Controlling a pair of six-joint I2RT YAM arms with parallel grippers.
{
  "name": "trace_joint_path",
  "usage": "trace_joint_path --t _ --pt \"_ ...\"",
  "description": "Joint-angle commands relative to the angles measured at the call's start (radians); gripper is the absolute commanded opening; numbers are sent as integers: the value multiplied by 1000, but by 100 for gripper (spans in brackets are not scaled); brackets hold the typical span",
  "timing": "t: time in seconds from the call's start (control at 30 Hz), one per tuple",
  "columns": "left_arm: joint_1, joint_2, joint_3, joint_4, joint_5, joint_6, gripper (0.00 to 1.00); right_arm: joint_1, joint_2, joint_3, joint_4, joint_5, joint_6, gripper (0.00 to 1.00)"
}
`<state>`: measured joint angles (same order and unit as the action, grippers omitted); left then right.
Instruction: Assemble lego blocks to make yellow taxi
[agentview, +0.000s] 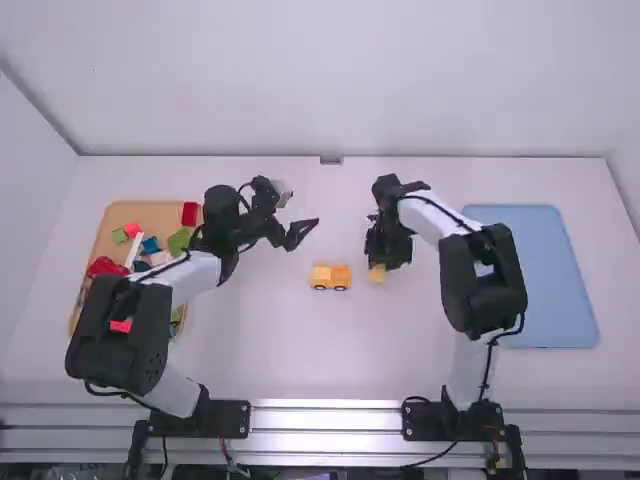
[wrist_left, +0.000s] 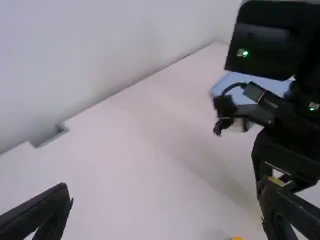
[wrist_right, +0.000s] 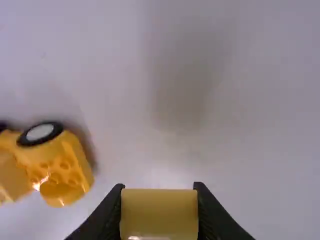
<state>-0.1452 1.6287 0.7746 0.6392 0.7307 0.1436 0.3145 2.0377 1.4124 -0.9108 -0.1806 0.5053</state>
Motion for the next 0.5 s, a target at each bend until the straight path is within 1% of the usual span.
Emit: trace_joint_path --t 0.0,0.03,0.07,0.1,0.2,0.23,0.27,0.33,0.47 --pt "1 0 -2 -8 -39 11 99 -10 22 -6 -5 -23 352 0" --pt "5 0 -4 -6 -39 10 99 -15 22 -6 -5 -21 399 0" --pt "7 0 -6 -2 -41 10 99 -15 27 -7 -5 -13 491 0" --pt "7 0 -8 2 -40 11 99 -14 29 -7 -6 -8 527 0" --pt "8 0 -11 16 -40 10 99 -10 34 -20 -3 19 766 0" --pt "7 0 -11 16 -40 10 99 -10 34 -21 -1 20 780 0" --pt "3 0 -11 16 -40 10 99 -4 34 -36 15 24 887 0" --pt "1 0 -11 16 -40 10 99 1 34 -68 55 16 997 0" --pt "1 0 -11 16 -40 10 99 -1 34 -132 129 -5 1099 0"
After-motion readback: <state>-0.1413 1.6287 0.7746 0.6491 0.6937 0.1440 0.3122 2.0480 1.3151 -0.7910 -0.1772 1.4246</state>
